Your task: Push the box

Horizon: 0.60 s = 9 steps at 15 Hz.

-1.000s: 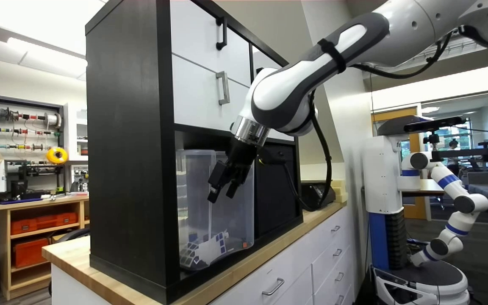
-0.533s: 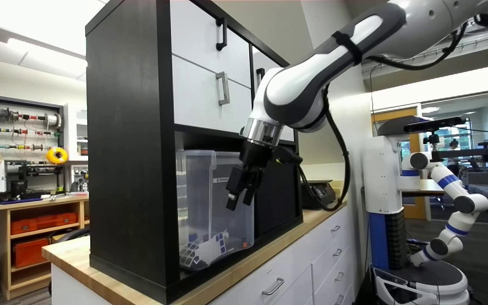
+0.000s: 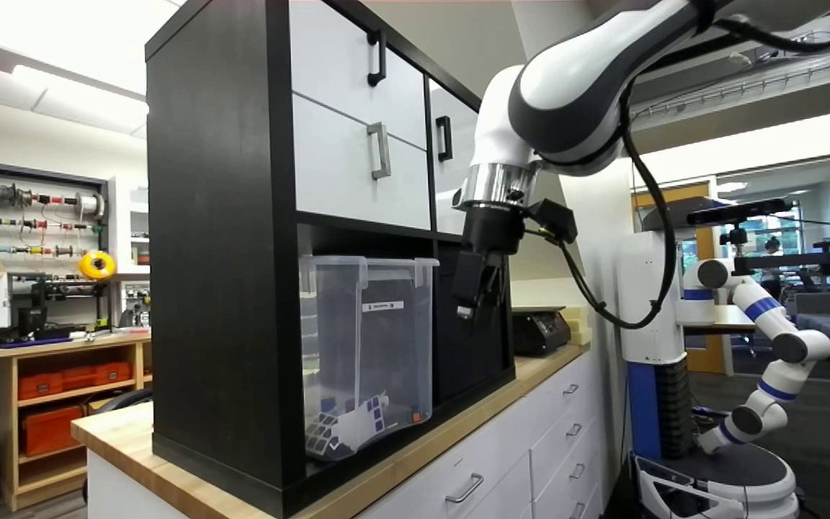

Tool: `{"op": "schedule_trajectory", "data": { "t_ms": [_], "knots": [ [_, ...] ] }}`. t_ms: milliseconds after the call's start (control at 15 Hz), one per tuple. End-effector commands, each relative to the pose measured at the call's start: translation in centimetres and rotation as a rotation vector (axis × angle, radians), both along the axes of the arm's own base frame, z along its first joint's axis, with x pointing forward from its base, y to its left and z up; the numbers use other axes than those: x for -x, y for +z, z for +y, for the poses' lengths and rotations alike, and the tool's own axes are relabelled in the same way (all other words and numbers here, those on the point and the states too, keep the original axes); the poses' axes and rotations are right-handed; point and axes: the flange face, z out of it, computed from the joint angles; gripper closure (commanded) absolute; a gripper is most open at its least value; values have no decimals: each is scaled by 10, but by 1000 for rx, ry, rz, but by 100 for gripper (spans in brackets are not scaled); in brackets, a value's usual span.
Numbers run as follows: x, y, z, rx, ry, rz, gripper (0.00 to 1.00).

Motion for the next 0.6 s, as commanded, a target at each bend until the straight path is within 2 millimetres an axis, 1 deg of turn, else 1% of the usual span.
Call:
{"op": "schedule_trajectory", "data": {
  "t_ms": [0, 267, 333, 533],
  "knots": [
    [42, 21, -2, 15, -39, 20, 0],
    [65, 33, -2, 17, -65, 22, 0],
    [43, 27, -1, 6, -34, 10, 0],
    [54, 30, -2, 7, -41, 9, 0]
  ]
}}
